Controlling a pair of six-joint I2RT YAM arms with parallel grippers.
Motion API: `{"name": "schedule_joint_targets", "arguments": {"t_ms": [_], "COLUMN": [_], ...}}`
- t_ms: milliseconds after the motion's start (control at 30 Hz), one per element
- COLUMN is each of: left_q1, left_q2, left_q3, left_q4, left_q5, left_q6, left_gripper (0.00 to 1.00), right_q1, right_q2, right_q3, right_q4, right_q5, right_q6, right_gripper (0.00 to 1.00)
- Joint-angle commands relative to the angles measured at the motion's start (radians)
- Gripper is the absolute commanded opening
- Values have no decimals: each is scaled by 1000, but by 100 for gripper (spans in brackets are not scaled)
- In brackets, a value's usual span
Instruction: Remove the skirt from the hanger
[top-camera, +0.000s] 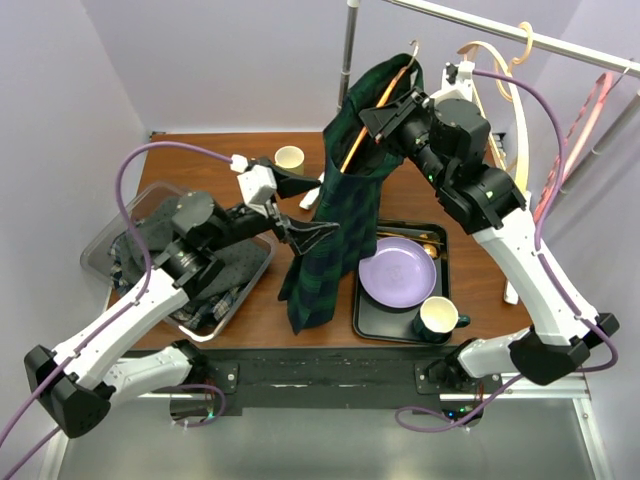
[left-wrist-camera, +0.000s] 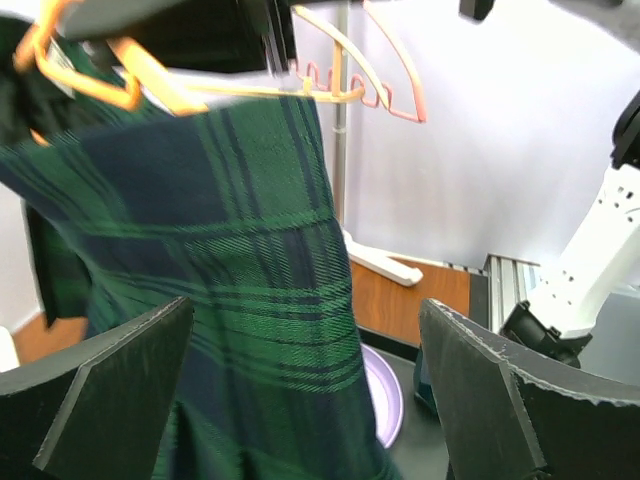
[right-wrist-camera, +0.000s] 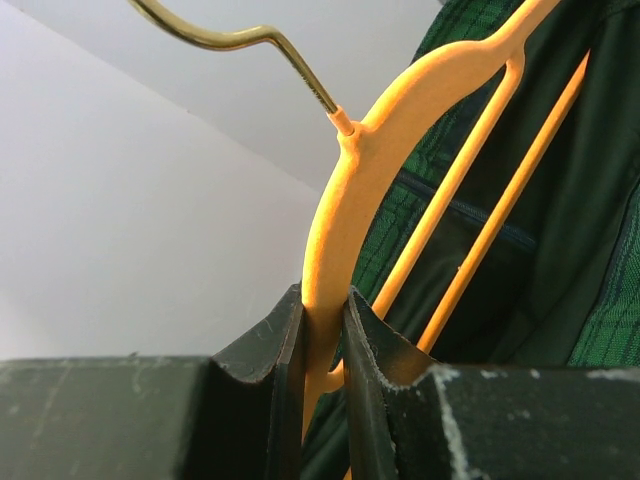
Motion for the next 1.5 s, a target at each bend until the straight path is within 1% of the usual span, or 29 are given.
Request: {"name": "schedule_joint_targets", "arguments": {"t_ms": [0, 133, 233, 267, 333, 367, 400, 433, 467, 500, 533, 567, 633, 667, 700, 733, 800, 867, 967, 1033, 1100, 1167, 1200, 1367, 1467], "left_q1": [-50, -73, -88, -93, -107, -111, -115, -122, -124, -127, -130, -130, -130, -130, -130, -128, -128, -130, -130, -128, -128, -128, -128, -128, -128], "left_q2": [18, 25, 52, 65, 76, 84, 87, 88, 84, 76, 62, 26, -29, -90, -120, -146, -214, -259, -315, -338, -353, -343, -340, -327, -286], "left_q3": [38, -5, -8, -7, -5, -5, -5, -4, -1, -4, -11, -39, -85, -131, -151, -165, -188, -196, -191, -179, -137, -75, -56, 65, 178], "left_q4": [-7, 38, 54, 57, 69, 72, 72, 71, 59, 28, 14, 3, -6, -6, -11, -21, -75, -109, -138, -138, -150, -187, -196, -163, -165], "left_q5": [-71, -143, -164, -169, -180, -181, -184, -189, -197, -207, -248, -275, -350, -373, -397, -445, -496, -571, -638, -683, -729, -818, -861, -916, -954], "left_q6": [52, 68, 75, 77, 85, 85, 88, 92, 95, 106, 111, 114, 125, 126, 129, 134, 152, 161, 177, 184, 213, 233, 253, 316, 348], "left_gripper": [100, 96, 91, 86, 79, 65, 57, 45, 26, 17, 7, 0, 0, 0, 0, 0, 0, 0, 0, 0, 0, 0, 0, 0, 0], "right_q1": [14, 17, 16, 16, 16, 16, 17, 17, 17, 16, 17, 16, 16, 16, 14, 14, 14, 14, 14, 14, 14, 14, 14, 16, 16], "right_q2": [-68, -88, -117, -140, -160, -167, -175, -177, -177, -169, -161, -149, -112, -102, -86, -62, -36, -17, -11, -25, -58, -118, -141, -261, -322], "right_q3": [26, 12, -23, -41, -101, -109, -115, -112, -109, -100, -63, -36, 55, 84, 115, 188, 288, 330, 382, 376, 344, 312, 258, 152, 77], "right_q4": [181, 198, 224, 245, 273, 282, 280, 282, 277, 270, 256, 223, 195, 175, 162, 147, 106, 101, 96, 101, 112, 113, 119, 119, 139], "right_q5": [83, 108, 108, 106, 103, 99, 99, 102, 108, 114, 115, 109, 114, 115, 118, 123, 132, 137, 102, 73, -5, -96, -121, -220, -373], "right_q6": [35, 61, 87, 96, 122, 123, 122, 119, 116, 113, 108, 101, 82, 76, 73, 58, 45, 35, 33, 51, 65, 68, 73, 96, 123], "right_gripper": [0, 0, 0, 0, 0, 0, 0, 0, 0, 0, 0, 0, 0, 0, 0, 0, 0, 0, 0, 0, 0, 0, 0, 0, 0]}}
